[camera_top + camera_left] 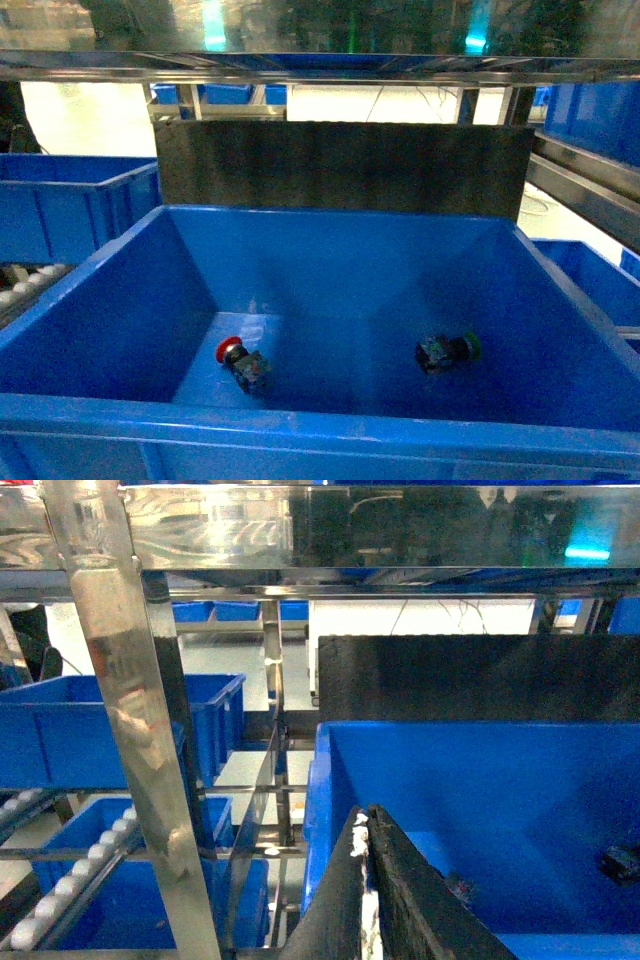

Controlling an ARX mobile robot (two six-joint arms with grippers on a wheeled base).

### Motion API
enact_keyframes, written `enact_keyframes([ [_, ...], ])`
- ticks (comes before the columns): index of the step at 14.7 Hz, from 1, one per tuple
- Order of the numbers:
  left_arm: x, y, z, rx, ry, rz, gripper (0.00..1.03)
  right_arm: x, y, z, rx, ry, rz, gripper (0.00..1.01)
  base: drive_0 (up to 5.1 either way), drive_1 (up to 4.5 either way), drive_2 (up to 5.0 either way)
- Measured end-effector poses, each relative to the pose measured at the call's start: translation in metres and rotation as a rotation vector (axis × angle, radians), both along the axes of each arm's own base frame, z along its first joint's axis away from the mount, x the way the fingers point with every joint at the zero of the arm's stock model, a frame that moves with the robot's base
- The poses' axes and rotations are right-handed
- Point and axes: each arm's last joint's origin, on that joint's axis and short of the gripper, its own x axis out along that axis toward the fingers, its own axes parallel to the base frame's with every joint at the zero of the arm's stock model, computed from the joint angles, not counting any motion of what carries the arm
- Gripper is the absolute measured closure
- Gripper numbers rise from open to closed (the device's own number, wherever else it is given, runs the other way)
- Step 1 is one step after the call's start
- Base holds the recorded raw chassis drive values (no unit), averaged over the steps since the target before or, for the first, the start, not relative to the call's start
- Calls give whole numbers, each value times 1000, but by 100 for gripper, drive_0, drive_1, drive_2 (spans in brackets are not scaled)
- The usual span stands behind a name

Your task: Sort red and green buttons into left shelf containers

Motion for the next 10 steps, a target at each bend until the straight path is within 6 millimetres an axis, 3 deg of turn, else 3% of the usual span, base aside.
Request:
enact_keyframes([
  [10,0,0,1,0,-6,0,101,0,0,0,0,-2,0,99,0,0,0],
])
